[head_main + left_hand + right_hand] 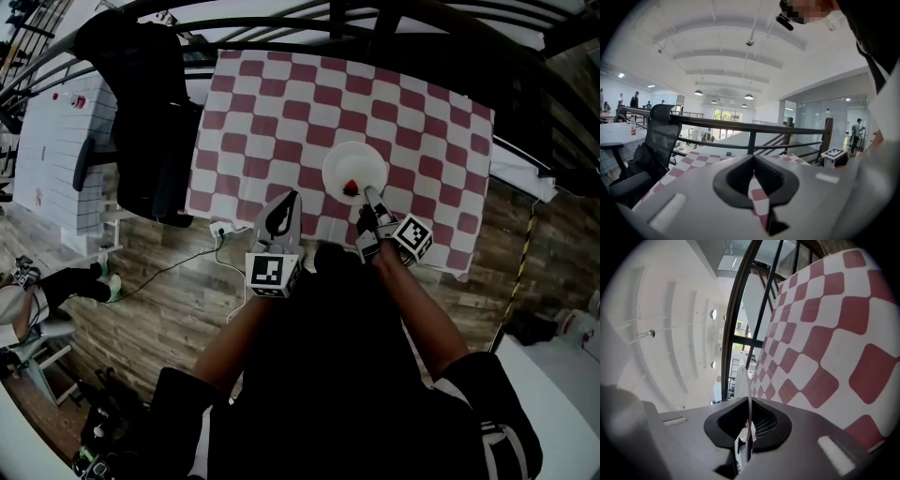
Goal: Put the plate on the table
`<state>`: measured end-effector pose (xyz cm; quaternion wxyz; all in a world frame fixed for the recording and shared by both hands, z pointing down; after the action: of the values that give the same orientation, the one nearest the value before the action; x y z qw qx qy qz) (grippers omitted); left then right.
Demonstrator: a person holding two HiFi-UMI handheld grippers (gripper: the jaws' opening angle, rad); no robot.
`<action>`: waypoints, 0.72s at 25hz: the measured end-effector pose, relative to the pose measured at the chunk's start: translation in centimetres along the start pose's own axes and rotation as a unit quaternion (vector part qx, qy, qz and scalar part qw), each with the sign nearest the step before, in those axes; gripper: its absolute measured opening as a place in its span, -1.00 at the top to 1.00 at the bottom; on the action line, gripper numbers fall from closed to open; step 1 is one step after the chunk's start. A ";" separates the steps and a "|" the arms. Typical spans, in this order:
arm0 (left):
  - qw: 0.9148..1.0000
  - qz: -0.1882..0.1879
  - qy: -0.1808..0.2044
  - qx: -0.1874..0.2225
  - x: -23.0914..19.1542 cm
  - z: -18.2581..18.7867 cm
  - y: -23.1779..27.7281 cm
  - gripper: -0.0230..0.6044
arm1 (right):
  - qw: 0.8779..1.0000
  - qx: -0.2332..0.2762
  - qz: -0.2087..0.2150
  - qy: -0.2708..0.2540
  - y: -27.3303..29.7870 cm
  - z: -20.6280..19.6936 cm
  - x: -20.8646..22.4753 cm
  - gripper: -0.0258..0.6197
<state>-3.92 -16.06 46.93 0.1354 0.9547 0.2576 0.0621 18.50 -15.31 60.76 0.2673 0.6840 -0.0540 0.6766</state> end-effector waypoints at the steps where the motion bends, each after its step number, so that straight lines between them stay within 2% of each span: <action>1: 1.000 0.002 -0.005 -0.001 -0.1 -0.1 0.1 0.90 | 1.000 -0.001 0.002 0.001 0.3 0.2 0.3 0.88; 5: 0.999 0.014 -0.031 -0.013 -0.3 -0.7 0.6 0.90 | 1.000 -0.008 -0.012 0.003 1.6 0.6 2.0 0.89; 15: 0.999 0.006 -0.028 -0.017 0.0 -0.5 3.1 0.90 | 0.998 -0.005 -0.054 0.028 4.9 1.1 6.2 0.88; 18: 0.999 0.008 -0.030 -0.018 -0.1 -0.5 3.6 0.90 | 0.996 -0.010 -0.088 0.013 5.9 1.7 7.6 0.89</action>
<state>-2.39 -19.04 48.45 0.1600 0.9555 0.2446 0.0396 18.03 -18.92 69.85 0.3339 0.6746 0.0031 0.6583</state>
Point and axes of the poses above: the fingertips, and each gripper's own axes: y forward along the fingers, x to its right, z out of its top, the point moved 6 cm from there along -y, backward along the fingers, and after that the axes turned 8 degrees about y, right-handed, at the moved point
